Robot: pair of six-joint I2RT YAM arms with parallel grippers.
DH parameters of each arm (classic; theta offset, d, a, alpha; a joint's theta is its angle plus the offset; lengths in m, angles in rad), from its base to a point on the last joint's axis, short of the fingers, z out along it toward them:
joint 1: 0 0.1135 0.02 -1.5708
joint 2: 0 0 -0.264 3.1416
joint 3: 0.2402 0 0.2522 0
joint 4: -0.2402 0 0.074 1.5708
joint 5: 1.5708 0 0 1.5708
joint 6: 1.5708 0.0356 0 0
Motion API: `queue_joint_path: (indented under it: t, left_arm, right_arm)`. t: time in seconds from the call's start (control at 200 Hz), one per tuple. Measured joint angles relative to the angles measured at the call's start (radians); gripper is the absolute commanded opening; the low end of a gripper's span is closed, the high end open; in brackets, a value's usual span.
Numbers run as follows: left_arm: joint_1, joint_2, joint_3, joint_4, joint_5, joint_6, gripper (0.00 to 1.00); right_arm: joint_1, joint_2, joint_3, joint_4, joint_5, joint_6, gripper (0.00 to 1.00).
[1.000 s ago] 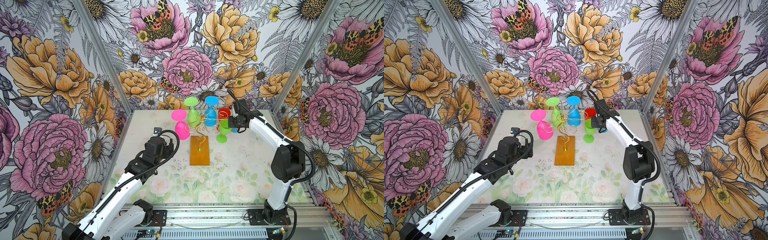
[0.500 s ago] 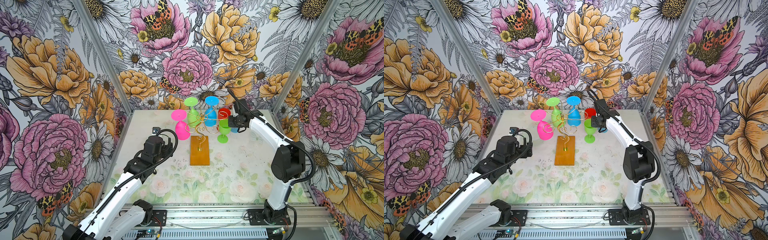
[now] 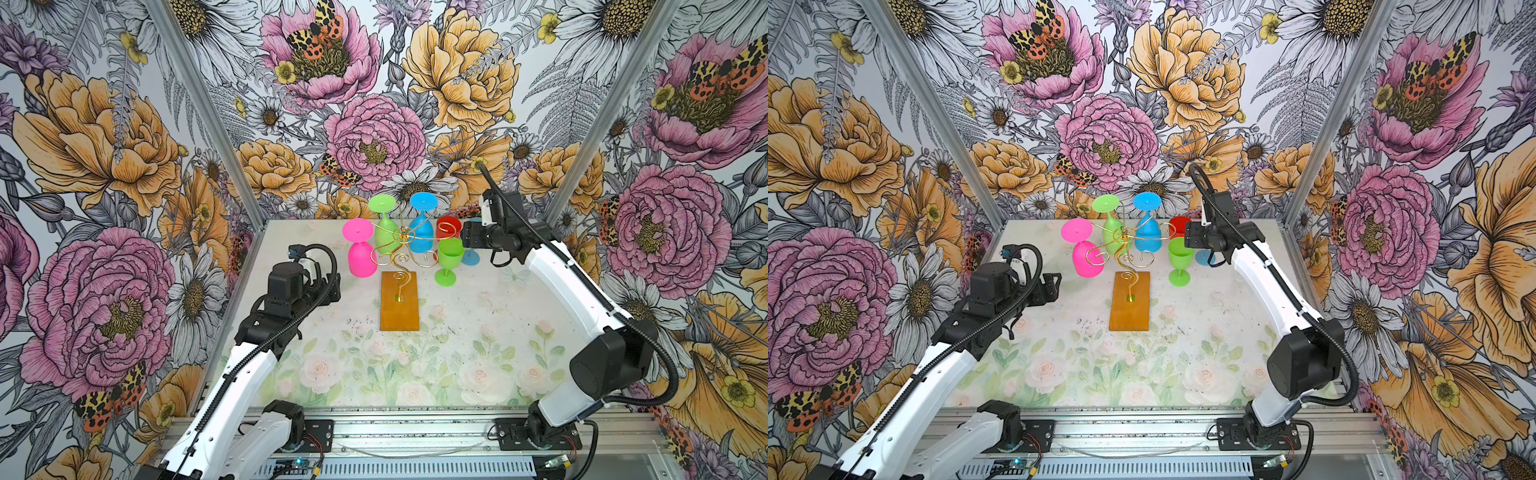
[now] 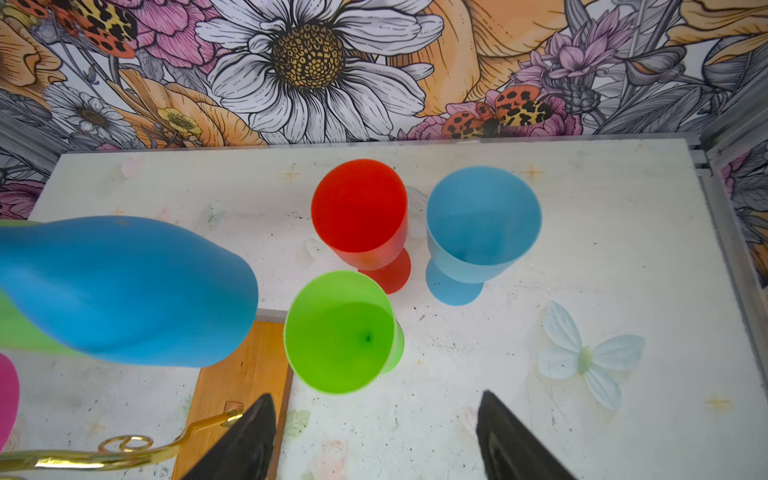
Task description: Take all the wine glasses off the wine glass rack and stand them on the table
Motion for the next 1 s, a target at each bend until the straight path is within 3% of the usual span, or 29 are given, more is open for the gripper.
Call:
queue_joint_path:
  t: [0.26,0.485,1.001]
  left_arm:
    - [0.067,0.062,0.148,0.042,0.214,-0.114,0.86]
    - [0.082,0.115,0.179,0.114,0.359,-0.232,0.8]
    - [0.088,0.197,0.18,0.289,0.475,-0.369,0.63]
  right_arm:
    - [0.0,-0.125,-0.171,0.043,-0.026,0.004,0.77]
    - [0.0,-0.169,-0.264,0.066,-0.042,0.011,0.76]
    - [-0.001,-0.197,-0.351,0.132,-0.076,0.047,0.75]
